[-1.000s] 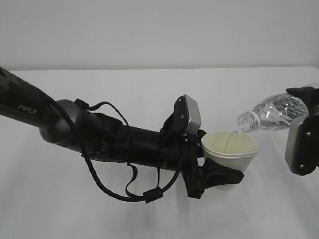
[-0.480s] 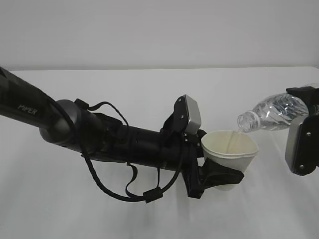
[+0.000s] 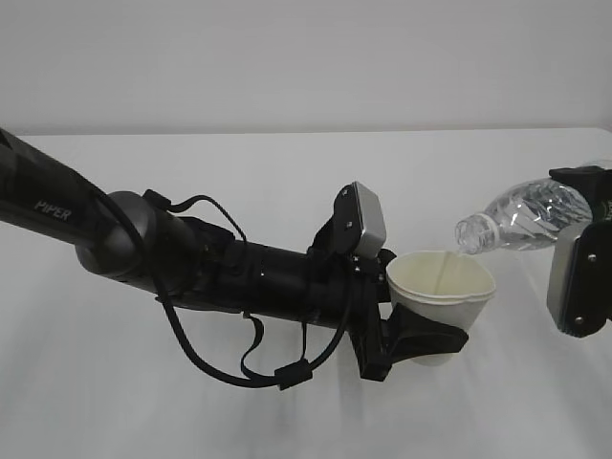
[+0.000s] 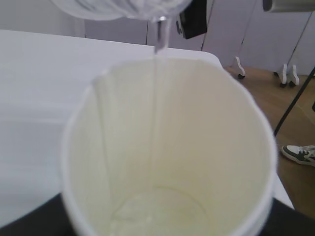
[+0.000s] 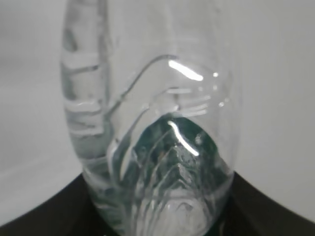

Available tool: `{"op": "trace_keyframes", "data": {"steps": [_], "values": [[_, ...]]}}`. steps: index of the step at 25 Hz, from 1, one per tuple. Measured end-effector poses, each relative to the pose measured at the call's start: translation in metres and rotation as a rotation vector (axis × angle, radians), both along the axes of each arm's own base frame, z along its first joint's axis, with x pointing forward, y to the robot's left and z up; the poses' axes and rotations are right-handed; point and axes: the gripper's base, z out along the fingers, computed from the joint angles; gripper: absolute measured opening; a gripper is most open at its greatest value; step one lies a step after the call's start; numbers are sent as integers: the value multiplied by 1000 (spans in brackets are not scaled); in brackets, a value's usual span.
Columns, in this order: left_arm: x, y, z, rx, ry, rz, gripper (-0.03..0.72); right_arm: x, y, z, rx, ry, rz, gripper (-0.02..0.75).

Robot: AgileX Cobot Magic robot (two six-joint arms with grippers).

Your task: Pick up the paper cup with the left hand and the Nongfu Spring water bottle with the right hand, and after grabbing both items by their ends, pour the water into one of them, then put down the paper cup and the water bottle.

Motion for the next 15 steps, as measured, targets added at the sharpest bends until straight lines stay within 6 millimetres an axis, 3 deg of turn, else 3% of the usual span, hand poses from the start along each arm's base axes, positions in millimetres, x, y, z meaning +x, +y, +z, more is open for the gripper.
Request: {"op": "trace_keyframes", "data": {"steps": [15], "values": [[0, 0, 0, -2, 0, -1, 430, 0, 0, 0, 0, 0, 0, 406]]}}
